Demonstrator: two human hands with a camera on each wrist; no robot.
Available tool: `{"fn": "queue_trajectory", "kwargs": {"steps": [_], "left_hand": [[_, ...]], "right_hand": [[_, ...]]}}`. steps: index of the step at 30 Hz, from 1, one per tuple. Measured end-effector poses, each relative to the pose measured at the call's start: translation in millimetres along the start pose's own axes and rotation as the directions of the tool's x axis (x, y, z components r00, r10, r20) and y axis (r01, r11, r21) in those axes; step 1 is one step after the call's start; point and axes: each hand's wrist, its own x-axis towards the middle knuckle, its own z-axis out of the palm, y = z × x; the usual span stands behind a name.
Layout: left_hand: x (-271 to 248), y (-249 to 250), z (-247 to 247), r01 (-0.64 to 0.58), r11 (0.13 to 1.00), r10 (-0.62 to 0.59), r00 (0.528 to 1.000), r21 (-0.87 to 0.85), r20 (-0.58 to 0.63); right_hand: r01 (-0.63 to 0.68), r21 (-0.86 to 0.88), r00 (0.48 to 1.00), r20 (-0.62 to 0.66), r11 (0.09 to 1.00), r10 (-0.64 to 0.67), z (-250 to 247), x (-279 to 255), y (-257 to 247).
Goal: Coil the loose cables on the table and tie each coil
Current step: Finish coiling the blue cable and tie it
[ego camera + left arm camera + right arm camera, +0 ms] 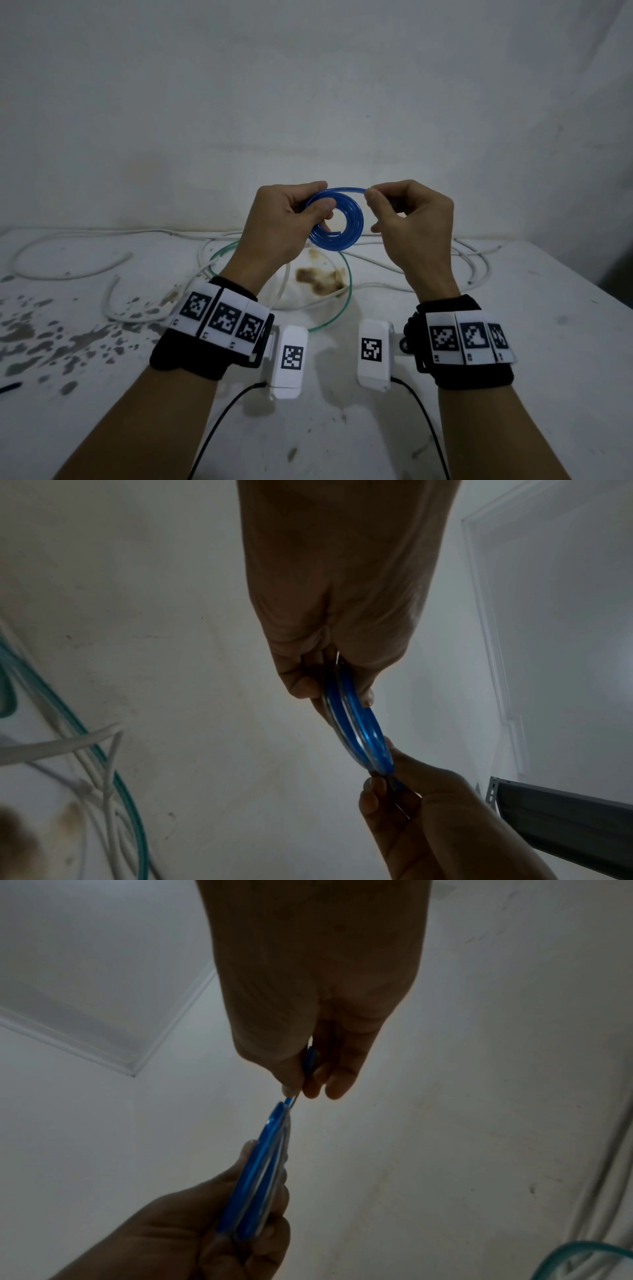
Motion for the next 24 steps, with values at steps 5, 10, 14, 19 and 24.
{"fn": "queue_trajectory", "kwargs": {"steps": [5,10,14,19,24], "left_hand": [[-3,3,-1,-0.007,0.999,0.008,1.0,-0.041,0.017],[-6,4,2,-0.002,1.0,0.002,0.997,0.0,0.078],[-6,4,1,0.006,1.0,-0.006,0.997,0.0,0.078],[-7,5,4,0.008,1.0,-0.008,0.996,0.0,0.089],[-6,3,3,0.02,0.998,-0.016,0.999,-0.067,0.051]], "right_hand": [[-0.041,0.095,0.998,0.051,0.995,0.037,-3,0,-5],[-0.005,0.083,0.98,0.201,0.997,-0.012,8,-5,-10],[-0.049,0.081,0.992,0.121,0.996,0.039,7,-4,-9],[-0.092,0.133,0.979,0.191,0.987,0.065,2,-6,-15],[0.021,0.058,0.969,0.243,0.998,-0.035,13,-11,-14]]}}
